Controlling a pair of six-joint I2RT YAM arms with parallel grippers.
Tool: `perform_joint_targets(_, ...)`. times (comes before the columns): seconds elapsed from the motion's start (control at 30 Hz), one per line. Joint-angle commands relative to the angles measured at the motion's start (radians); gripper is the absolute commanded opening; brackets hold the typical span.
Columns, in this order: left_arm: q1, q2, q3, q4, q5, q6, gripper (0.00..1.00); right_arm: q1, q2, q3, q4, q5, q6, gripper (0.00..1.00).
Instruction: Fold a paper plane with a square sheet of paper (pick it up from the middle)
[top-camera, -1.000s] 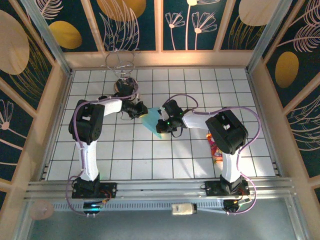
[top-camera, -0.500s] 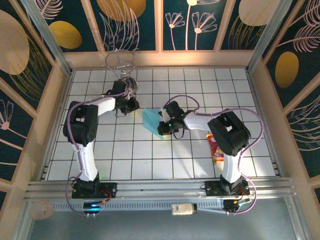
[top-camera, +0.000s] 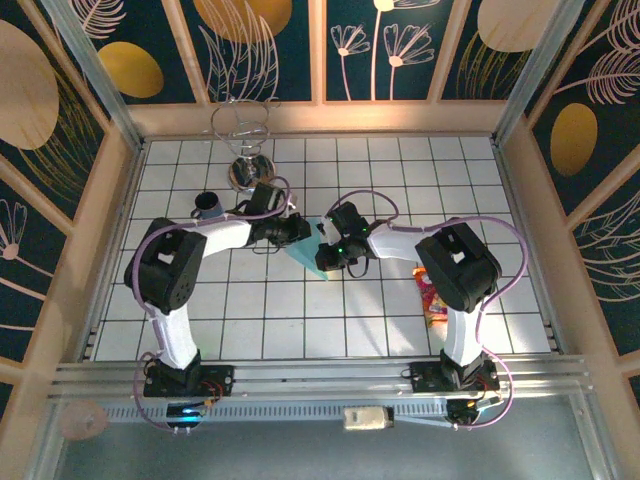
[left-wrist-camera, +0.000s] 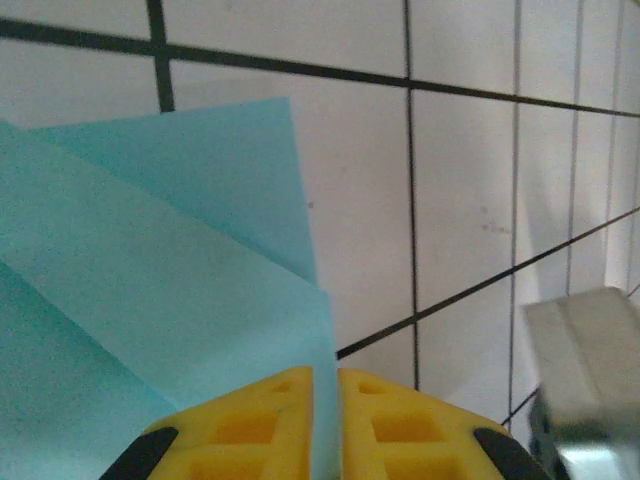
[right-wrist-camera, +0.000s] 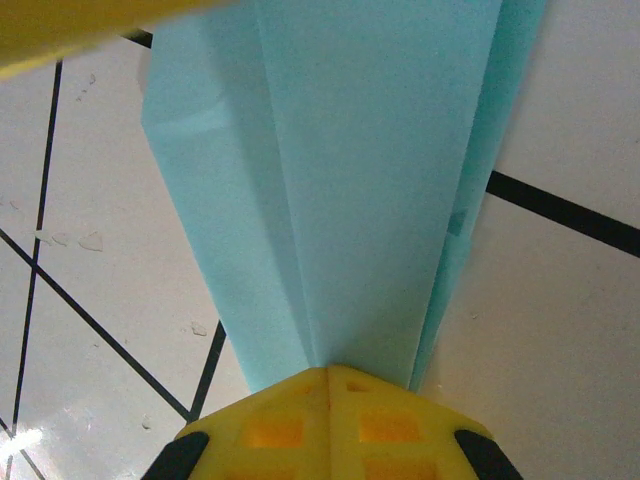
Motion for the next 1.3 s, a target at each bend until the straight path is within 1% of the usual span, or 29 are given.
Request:
perform_joint_targets(0.0, 0.011, 0.06, 0.06, -0.029, -0.033, -0.008, 0.14, 0.013, 0.091, -0.073, -0.275, 0.071, -0.028, 0.0)
perform_joint_targets(0.1, 0.011, 0.111, 0.125, -0.101, -0.1, 0.013, 0.14, 0.018, 0.101, -0.075, -0.281, 0.078, -0.032, 0.0)
perform_joint_targets(0.23, 0.02, 0.167, 0.197, -0.195, -0.218, 0.049, 0.14, 0.019, 0.105, -0.082, -0.297, 0.11, -0.042, 0.0)
perform_joint_targets(0.47, 0.097, 0.208, 0.231, -0.226, -0.259, 0.127, 0.14, 0.018, 0.11, -0.09, -0.31, 0.133, -0.052, 0.0)
perform_joint_targets(0.67, 0.17, 0.222, 0.272, -0.208, -0.25, 0.182, 0.15, 0.017, 0.111, -0.092, -0.304, 0.127, -0.052, 0.0)
perform_joint_targets(0.8, 0.186, 0.252, 0.332, -0.212, -0.25, 0.213, 0.16, 0.018, 0.109, -0.095, -0.298, 0.122, -0.048, 0.0)
perform_joint_targets(0.93, 0.193, 0.252, 0.358, -0.212, -0.257, 0.209, 0.15, 0.017, 0.095, -0.095, -0.287, 0.112, -0.036, 0.0)
perform_joint_targets(1.0, 0.195, 0.219, 0.351, -0.206, -0.239, 0.203, 0.16, 0.013, 0.078, -0.086, -0.273, 0.1, -0.022, 0.0)
perform_joint_targets(1.1, 0.193, 0.125, 0.283, -0.142, -0.18, 0.164, 0.16, -0.002, 0.034, -0.041, -0.213, 0.04, 0.022, 0.0)
perform_joint_targets(1.17, 0.192, 0.061, 0.229, -0.102, -0.153, 0.123, 0.18, -0.017, -0.005, 0.003, -0.143, -0.012, 0.066, 0.04)
perform_joint_targets(1.27, 0.193, -0.03, 0.117, -0.024, -0.101, 0.05, 0.24, -0.044, -0.077, 0.034, 0.02, -0.073, 0.165, 0.18)
